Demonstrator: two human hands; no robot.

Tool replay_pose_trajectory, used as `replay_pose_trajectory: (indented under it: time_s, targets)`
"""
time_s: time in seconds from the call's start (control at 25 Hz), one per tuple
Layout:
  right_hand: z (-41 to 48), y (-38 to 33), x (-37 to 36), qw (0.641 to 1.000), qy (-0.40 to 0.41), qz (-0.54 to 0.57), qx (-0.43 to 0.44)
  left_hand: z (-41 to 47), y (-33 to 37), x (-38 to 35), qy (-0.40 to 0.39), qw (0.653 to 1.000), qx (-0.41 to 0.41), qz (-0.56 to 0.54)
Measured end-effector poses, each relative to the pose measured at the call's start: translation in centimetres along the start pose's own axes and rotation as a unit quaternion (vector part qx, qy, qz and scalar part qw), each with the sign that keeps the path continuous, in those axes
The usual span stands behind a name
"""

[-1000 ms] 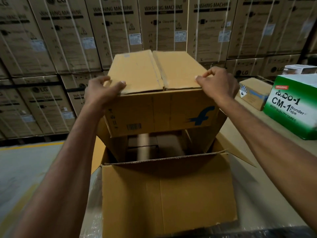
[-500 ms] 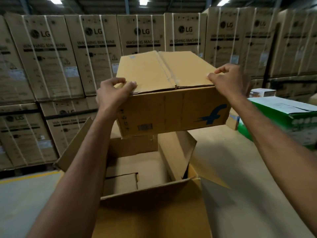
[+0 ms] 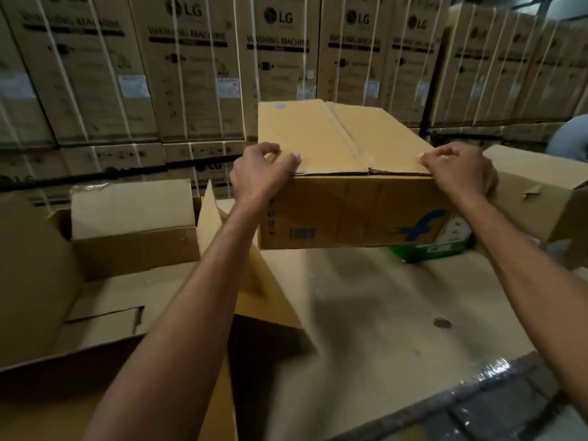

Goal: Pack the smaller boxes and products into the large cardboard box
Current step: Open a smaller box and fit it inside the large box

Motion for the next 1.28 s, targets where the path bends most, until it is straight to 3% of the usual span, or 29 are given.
replay_pose_trajectory:
  time_s: [0.28,0.48,0.68,0.8,0.92,1.04,1.28]
  targets:
    - [0.7,14.0,-4.3,0.991,-0.082,-0.059,-0.093,-7.1,-5.7,-9.6,-0.084,0.993,0.081,0.020]
    - [-3.9,19.5,-6.2,0.978,-0.099,-0.155,-0.093,-11.7,-11.2,-12.5,-0.143,0.977,0.146,0.064]
    - [-5.9,23.2,-7.5,0.956,-0.164,-0.222,-0.098,-16.1,-14.1,-14.9,-0.189,0.966,0.140,0.107]
    - [-7.5,23.2,-7.9,0.943,-0.155,-0.281,-0.085,-16.1,-13.9,-15.3,-0.196,0.966,0.111,0.130]
    - [-9.4,18.7,-9.4,0.956,-0.145,-0.255,0.014,-15.1,-10.9,-14.2,-0.118,0.984,0.017,0.135]
    - [-13.3,10.1,-11.7,0.967,-0.202,-0.109,0.107,-13.0,-7.1,-11.0,0.000,0.994,-0.045,0.095]
    - [-21.9,-3.6,-15.1,0.939,-0.291,0.058,0.176,-9.0,-6.8,1.7,0.146,0.981,-0.109,0.068]
Point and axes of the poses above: each hand's wrist, its own z-axis towards the middle knuckle, its own x-axis out of the back of the hand, y = z × x, the point moved 1 cm from there along z, towards the middle knuckle, and after that the axes turned 9 degrees about -x, right-handed, at the moved point
